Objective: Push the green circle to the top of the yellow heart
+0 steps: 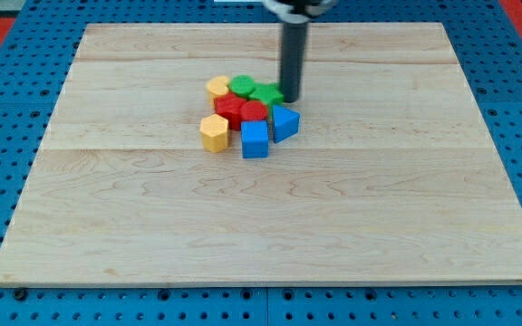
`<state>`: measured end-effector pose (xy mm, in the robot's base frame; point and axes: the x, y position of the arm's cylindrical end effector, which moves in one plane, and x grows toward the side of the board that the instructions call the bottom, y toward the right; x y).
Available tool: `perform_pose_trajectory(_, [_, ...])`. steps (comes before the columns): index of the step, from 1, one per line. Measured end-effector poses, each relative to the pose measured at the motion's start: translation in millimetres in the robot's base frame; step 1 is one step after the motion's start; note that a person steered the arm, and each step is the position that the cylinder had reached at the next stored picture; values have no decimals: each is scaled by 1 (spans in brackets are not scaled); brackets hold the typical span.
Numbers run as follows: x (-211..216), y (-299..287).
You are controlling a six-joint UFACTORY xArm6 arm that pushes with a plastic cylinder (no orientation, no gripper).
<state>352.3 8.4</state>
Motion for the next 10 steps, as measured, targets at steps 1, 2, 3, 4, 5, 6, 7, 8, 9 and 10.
perform_pose_trajectory(1, [-1, -53])
perform_pose_trajectory(2, [-2, -98])
perform_pose_trajectory(3, [-2, -135])
perform_pose_trajectory(4, [-12, -77])
perform_pose_trajectory(5, [-36, -70])
perform_pose_trajectory(6, [-37, -125])
perform_pose_trajectory(7, [-29, -187])
perform_pose_trajectory(8, [-67, -200])
perform_pose_trajectory(9, [-25, -191])
perform_pose_trajectory(10, [9, -209])
